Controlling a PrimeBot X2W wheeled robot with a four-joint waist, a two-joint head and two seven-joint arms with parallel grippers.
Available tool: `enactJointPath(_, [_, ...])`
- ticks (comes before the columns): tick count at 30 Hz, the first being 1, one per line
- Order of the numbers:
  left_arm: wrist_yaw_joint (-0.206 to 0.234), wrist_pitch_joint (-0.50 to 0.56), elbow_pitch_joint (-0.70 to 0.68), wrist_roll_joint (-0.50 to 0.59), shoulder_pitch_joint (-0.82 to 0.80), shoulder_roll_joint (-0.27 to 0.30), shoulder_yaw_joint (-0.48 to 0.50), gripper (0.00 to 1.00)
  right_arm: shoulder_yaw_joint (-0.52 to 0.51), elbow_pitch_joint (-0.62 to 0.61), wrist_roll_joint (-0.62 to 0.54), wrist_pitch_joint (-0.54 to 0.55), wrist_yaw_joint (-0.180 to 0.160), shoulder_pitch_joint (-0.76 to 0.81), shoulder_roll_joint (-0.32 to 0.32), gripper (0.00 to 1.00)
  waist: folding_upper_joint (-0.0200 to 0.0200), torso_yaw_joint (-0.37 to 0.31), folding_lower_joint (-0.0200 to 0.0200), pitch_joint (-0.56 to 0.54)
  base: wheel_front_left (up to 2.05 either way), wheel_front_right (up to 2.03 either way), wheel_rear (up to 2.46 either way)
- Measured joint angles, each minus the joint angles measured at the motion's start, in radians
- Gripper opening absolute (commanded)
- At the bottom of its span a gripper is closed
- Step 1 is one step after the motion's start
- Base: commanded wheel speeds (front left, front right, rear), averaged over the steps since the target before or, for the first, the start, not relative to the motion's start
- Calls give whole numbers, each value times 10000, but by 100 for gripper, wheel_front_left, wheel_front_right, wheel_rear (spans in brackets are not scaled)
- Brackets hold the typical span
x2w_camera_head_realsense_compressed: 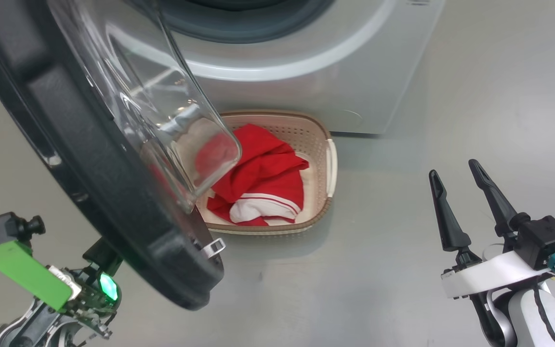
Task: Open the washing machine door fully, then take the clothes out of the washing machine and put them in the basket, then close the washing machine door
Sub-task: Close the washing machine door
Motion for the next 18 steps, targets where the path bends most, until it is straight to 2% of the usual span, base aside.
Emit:
enactJointPath(9, [0,-316,84,104,-590,-54,-109,0,4,420,282,-261,31,-378,251,100,0,-1270,0,226,0,0,0])
enactJointPath(18, [0,-882,487,192,-1204,-92,182,0,40,970,447,-426,121,-731,424,100,0,-2566,0,441,0,0,0])
